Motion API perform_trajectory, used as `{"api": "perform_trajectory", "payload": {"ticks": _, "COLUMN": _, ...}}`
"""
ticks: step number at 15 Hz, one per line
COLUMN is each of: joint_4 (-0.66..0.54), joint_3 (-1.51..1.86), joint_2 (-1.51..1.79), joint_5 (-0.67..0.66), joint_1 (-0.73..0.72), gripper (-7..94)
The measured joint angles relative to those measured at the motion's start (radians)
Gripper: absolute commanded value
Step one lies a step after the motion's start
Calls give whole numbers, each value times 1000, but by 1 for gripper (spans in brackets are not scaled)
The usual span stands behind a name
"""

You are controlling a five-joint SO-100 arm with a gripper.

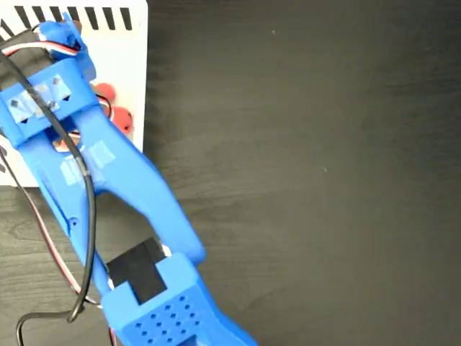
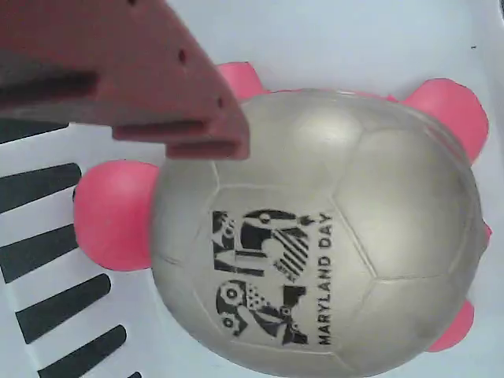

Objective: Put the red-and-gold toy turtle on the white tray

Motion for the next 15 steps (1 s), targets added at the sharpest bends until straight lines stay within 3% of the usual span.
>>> {"api": "perform_trajectory", "payload": {"ticks": 2, "joint_4": 17, "joint_3": 0, "joint_2": 32, "joint_5": -31, "joint_1": 0, "gripper": 31}}
{"api": "perform_trajectory", "payload": {"ticks": 3, "joint_4": 12, "joint_3": 0, "joint_2": 75, "joint_5": -64, "joint_1": 0, "gripper": 10}}
{"api": "perform_trajectory", "payload": {"ticks": 4, "joint_4": 0, "joint_3": 8, "joint_2": 138, "joint_5": -92, "joint_1": 3, "gripper": 0}}
{"api": "perform_trajectory", "payload": {"ticks": 8, "joint_4": -58, "joint_3": 156, "joint_2": 466, "joint_5": -179, "joint_1": 66, "gripper": 0}}
{"api": "perform_trajectory", "payload": {"ticks": 15, "joint_4": -443, "joint_3": 1161, "joint_2": 1259, "joint_5": -453, "joint_1": 262, "gripper": 0}}
